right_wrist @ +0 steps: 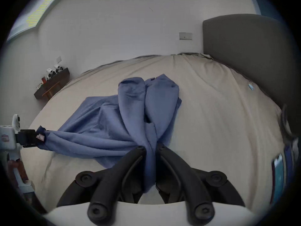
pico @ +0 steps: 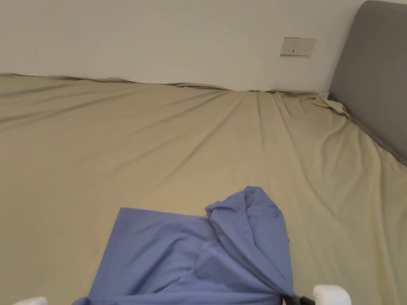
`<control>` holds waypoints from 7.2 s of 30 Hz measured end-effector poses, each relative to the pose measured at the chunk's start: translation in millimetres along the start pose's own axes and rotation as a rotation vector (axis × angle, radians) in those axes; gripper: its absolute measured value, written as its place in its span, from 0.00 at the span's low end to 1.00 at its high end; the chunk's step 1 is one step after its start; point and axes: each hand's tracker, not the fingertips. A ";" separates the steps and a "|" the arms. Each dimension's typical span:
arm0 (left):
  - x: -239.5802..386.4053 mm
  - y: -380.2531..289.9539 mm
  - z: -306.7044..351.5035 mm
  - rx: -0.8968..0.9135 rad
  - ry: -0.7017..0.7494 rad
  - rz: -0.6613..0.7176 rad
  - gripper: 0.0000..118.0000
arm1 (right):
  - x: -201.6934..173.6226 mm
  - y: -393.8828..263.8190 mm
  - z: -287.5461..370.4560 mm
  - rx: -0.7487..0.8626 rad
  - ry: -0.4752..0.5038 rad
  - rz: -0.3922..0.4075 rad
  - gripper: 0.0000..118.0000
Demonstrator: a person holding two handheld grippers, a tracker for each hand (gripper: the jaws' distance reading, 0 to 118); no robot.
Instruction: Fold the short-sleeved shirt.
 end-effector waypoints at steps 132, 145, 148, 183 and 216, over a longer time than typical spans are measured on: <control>88.3 475.7 -71.2 0.401 0.003 -0.213 0.11 | 15.0 564.3 35.7 0.595 -0.041 0.045 0.04; 37.4 378.6 -167.1 0.196 0.000 -0.163 0.11 | 27.0 393.1 -117.3 0.294 0.006 0.040 0.04; 27.1 343.2 -150.0 0.185 -0.020 -0.180 0.11 | 28.7 350.9 -102.8 0.262 0.027 0.065 0.04; -60.4 -30.0 144.0 -0.067 0.147 -0.143 0.67 | 46.9 -45.9 177.3 -0.154 -0.037 -0.038 1.00; -94.5 150.3 -116.9 -0.198 0.220 0.133 0.80 | -0.5 50.6 96.2 -0.038 -0.023 0.074 0.02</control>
